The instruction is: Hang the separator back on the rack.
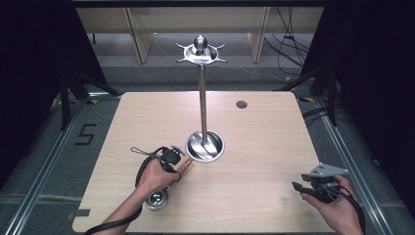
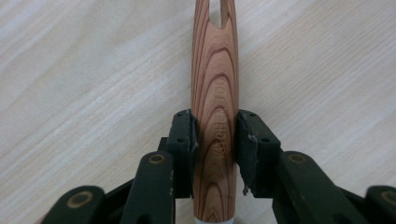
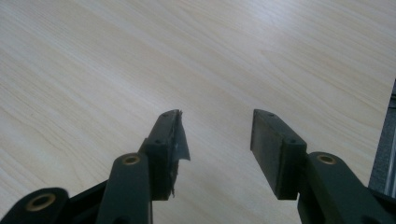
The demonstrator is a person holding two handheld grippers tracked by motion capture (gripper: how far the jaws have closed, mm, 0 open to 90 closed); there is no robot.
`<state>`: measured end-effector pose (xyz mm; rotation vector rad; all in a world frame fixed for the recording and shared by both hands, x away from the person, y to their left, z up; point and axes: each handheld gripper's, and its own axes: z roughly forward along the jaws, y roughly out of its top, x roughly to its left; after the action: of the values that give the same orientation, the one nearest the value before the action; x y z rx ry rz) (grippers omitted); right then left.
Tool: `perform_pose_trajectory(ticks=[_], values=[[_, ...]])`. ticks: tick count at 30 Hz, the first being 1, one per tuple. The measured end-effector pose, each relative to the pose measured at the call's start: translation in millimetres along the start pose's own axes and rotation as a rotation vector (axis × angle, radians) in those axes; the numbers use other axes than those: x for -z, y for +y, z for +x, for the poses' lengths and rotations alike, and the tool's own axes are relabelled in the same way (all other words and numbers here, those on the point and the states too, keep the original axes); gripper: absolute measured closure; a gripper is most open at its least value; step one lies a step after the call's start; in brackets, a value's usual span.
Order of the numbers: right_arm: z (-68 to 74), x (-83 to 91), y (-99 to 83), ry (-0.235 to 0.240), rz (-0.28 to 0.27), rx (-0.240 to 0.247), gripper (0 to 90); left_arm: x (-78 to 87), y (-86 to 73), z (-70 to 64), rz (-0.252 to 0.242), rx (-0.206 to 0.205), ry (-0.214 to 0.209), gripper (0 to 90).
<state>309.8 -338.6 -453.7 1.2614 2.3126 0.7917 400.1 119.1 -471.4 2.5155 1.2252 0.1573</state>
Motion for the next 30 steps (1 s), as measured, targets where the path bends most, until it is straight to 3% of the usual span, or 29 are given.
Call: perform_pose_trajectory(ticks=[5,7,11,12,16,17,21,26,27,29,30], values=[[-1.3,-0.3,-0.5,-0.009,-0.013,0.019,53.7,10.5,-12.5,-0.2,-0.113,-0.001,-0.002,67.7],[-1.3,-0.6,-0.6,-0.009,-0.018,0.020,53.7,13.2,-14.6,0.5,-0.125,-0.007,-0.003,67.7],[-1.0,-0.9,-0.5,-0.007,-0.018,0.018,53.6,26.6,-24.8,1.7,-0.215,-0.009,0.004,67.8],[-0.8,-1.0,-0.7,-0.009,-0.018,0.018,53.5,26.6,-24.8,1.7,-0.215,-0.009,0.004,67.7],[-0.8,-1.7,-0.8,-0.007,-0.025,0.015,53.4,34.2,-34.1,3.4,-0.288,0.007,0.006,67.8],[-0.9,-2.0,-1.1,-0.008,-0.023,0.018,53.4,36.2,-38.7,4.2,-0.326,0.016,0.006,67.8],[0.4,-1.1,-0.5,-0.001,-0.010,-0.007,53.4,42.7,-46.5,6.1,-0.372,0.021,0.000,67.8],[0.5,-1.6,-0.5,-0.001,-0.015,-0.004,53.4,50.5,-53.2,7.8,-0.413,-0.001,0.009,67.8],[-0.3,-2.7,-1.1,-0.007,-0.026,0.016,53.3,52.1,-54.5,8.2,-0.421,-0.004,0.011,67.8],[-1.2,-2.4,-0.7,-0.006,-0.025,0.021,53.3,53.1,-56.2,6.3,-0.467,0.018,0.015,67.8],[-0.1,-1.1,0.0,-0.001,-0.014,0.001,53.3,54.3,-56.7,5.6,-0.477,0.026,0.020,67.8]])
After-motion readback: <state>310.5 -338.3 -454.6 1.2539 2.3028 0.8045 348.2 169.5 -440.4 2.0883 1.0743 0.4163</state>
